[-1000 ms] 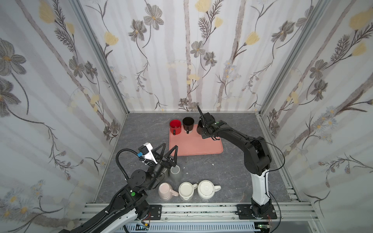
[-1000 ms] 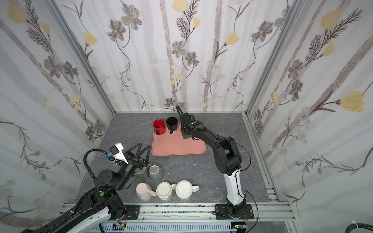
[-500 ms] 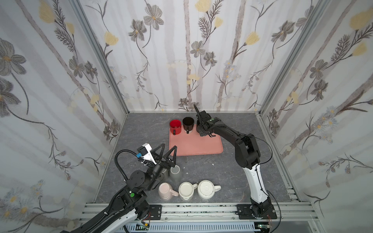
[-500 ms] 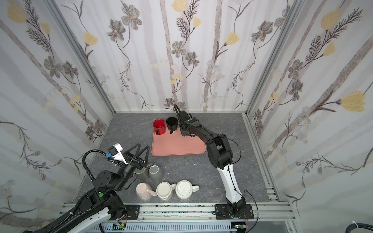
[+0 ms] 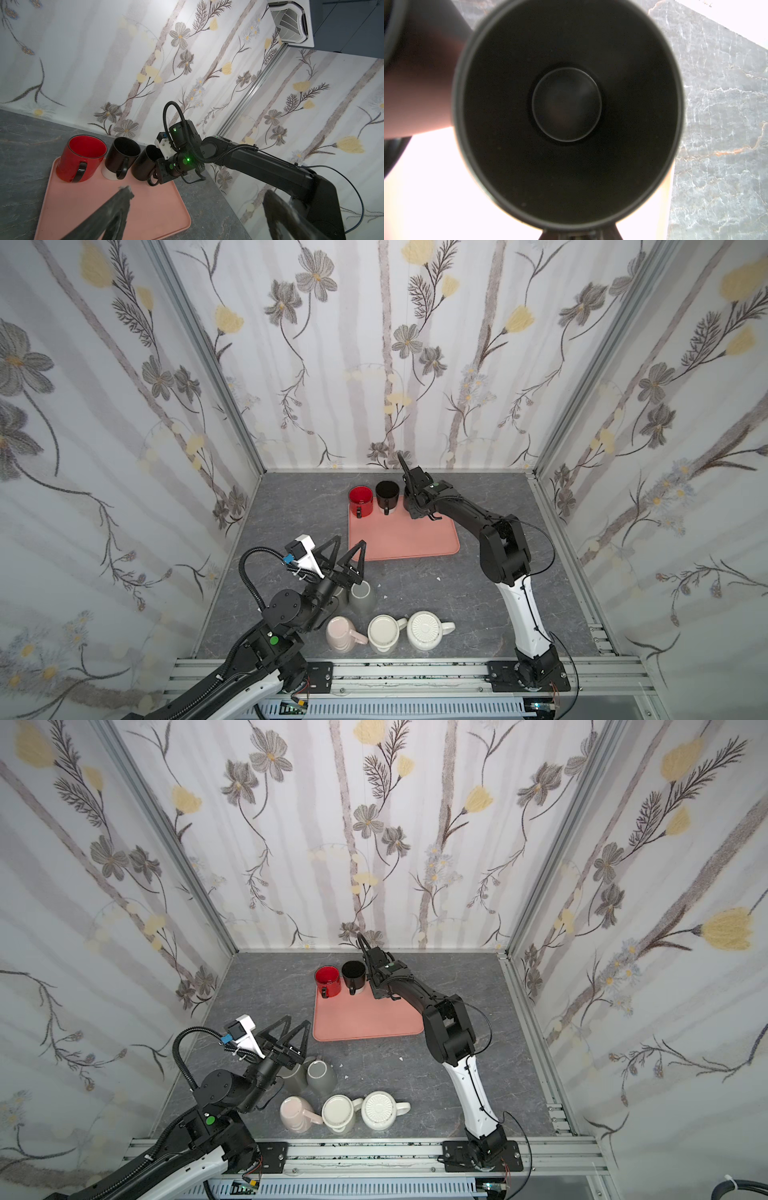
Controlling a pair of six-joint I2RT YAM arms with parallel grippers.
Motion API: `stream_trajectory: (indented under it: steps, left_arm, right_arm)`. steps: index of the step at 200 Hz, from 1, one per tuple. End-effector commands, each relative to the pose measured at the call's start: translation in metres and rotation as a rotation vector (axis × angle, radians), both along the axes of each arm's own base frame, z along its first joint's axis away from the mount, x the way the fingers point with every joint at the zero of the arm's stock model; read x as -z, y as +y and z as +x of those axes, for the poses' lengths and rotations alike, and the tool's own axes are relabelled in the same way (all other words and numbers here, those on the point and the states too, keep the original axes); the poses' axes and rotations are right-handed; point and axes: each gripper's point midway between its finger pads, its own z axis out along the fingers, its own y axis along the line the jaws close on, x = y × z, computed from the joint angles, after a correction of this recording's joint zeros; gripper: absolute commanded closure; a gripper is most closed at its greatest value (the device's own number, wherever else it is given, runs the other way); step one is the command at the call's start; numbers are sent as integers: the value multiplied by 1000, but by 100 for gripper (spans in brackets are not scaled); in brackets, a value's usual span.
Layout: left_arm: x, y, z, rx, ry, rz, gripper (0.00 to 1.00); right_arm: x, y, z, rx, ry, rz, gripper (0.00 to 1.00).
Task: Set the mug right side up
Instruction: 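Carry the black mug with the right gripper onto the tray beside the other black mug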
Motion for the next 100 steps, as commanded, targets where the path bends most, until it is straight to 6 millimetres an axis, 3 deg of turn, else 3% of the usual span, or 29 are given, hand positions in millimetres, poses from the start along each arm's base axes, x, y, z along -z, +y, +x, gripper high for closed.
stream_trajectory:
  steps: [1, 28, 55, 72, 100]
  left_arm:
    - [-2, 0, 0, -2, -7, -1, 0]
    - [-2, 0, 1, 0, -6, -2, 0]
    - [-4, 0, 0, -3, -8, -1, 0]
    - [-6, 1, 0, -3, -7, 1, 0]
    - [-9, 1, -1, -3, -5, 4, 0]
  right_arm:
    - [-4, 1, 7, 8, -25, 6, 85]
    - [-9, 3, 5, 6, -26, 19, 66]
    - [-29, 4, 1, 7, -46, 44, 50]
    - [-51, 7, -5, 0, -87, 92, 41]
    - [-90, 11, -23, -8, -173, 204, 34]
